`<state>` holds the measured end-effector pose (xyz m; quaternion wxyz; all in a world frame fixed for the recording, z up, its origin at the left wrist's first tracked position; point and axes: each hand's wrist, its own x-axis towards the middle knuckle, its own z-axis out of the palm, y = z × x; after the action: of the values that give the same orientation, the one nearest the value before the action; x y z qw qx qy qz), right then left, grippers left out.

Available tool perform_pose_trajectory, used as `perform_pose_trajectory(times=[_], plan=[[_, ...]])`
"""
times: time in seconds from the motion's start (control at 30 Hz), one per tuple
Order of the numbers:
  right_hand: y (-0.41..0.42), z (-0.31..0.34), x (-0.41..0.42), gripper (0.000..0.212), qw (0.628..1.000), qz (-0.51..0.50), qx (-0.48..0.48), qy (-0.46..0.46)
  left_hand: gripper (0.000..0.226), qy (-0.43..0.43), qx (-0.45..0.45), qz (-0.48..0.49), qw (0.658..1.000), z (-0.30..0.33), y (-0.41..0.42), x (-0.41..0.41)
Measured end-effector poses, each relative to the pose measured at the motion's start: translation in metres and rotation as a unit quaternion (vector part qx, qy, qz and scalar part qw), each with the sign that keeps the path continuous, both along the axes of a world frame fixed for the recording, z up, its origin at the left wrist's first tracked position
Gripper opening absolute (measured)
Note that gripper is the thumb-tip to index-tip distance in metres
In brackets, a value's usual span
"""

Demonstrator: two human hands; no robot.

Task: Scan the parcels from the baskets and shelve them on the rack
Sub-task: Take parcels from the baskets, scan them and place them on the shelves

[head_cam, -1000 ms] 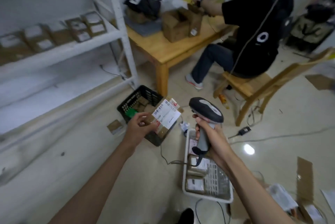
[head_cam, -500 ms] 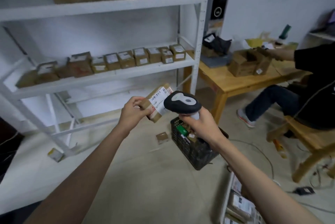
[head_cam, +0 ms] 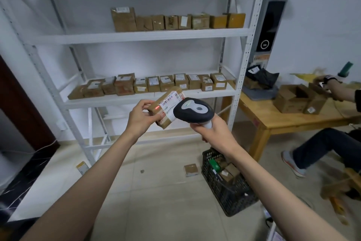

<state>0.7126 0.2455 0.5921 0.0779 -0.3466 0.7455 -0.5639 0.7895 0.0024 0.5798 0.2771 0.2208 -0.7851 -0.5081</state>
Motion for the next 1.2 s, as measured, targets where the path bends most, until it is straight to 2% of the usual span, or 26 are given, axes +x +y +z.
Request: perform_pose_trajectory(times=[0.2, 0.33, 0.6, 0.77, 0.9, 1.2], plan=[[-0.001, 0.018, -0.024, 0.029, 0.999, 0.021, 0.006, 0.034, 0.051, 0.013, -0.030, 0.022, 0.999, 0.019, -0.005, -0.020], [-0.010, 0.030, -0.049, 0.032, 0.999, 0.033, 0.014, 0.036, 0.050, 0.029, -0.052, 0.041, 0.997, 0.037, -0.012, -0.037], [-0.060, 0.048, -0.094, 0.017, 0.996, 0.092, 0.002, -0.012, 0.057, 0.044, -0.085, 0.102, 0.990, 0.063, -0.051, -0.042], [-0.128, 0.057, -0.103, 0.016, 0.990, 0.124, -0.028, -0.061, 0.054, 0.060, -0.071, 0.166, 0.982, 0.071, -0.110, -0.018], [-0.189, 0.066, -0.113, 0.005, 0.986, 0.135, -0.039, -0.084, 0.055, 0.053, -0.061, 0.190, 0.978, 0.074, -0.163, -0.011], [-0.331, 0.104, -0.137, 0.007, 0.984, 0.141, -0.063, -0.091, 0.058, 0.059, -0.047, 0.187, 0.979, 0.102, -0.314, -0.034]])
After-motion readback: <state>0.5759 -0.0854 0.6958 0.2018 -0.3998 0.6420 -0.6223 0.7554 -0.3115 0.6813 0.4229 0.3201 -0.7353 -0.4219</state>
